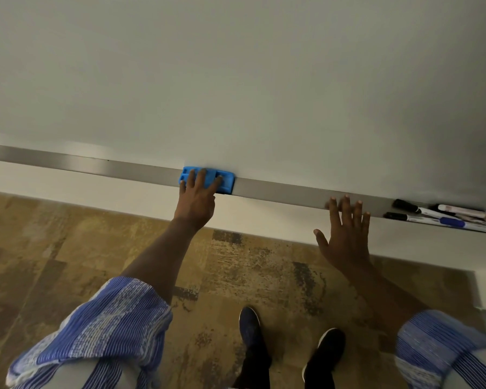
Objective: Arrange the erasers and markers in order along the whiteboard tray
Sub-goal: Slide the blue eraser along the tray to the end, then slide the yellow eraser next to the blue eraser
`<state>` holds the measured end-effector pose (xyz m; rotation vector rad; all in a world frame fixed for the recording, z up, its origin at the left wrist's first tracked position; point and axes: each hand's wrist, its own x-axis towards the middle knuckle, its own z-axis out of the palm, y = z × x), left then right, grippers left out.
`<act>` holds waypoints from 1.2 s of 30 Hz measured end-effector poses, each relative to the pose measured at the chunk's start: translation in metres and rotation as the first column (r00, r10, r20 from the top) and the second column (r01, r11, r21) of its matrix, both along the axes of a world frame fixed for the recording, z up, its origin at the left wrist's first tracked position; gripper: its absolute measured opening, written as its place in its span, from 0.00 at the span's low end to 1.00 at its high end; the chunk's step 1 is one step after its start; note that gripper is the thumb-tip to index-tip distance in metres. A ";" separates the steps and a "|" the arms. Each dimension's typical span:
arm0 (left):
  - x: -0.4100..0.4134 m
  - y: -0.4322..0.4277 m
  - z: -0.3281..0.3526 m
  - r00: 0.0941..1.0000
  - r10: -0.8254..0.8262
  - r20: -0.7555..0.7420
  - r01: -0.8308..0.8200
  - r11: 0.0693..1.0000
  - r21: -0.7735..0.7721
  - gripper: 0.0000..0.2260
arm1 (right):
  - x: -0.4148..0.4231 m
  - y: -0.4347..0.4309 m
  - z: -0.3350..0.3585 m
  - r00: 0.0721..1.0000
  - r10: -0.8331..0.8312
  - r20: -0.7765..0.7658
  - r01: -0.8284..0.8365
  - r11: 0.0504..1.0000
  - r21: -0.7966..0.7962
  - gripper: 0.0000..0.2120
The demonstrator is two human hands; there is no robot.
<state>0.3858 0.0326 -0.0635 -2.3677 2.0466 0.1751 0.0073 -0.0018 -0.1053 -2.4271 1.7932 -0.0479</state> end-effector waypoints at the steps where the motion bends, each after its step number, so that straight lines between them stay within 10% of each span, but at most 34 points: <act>1: 0.000 0.001 0.001 1.000 0.002 0.001 -0.002 1.000 0.005 0.28 | 0.000 0.000 0.000 1.000 -0.002 -0.001 0.002 1.000 -0.001 0.40; 18: -0.135 -0.008 -0.012 0.972 -0.231 -0.045 0.232 0.973 -0.002 0.38 | -0.023 0.007 0.014 0.979 -0.001 0.203 0.002 1.000 -0.004 0.38; 36: -0.420 -0.053 -0.010 0.844 -0.533 -0.060 0.530 0.846 -0.050 0.43 | -0.244 -0.016 0.035 0.953 -0.230 0.199 0.266 0.947 -0.181 0.35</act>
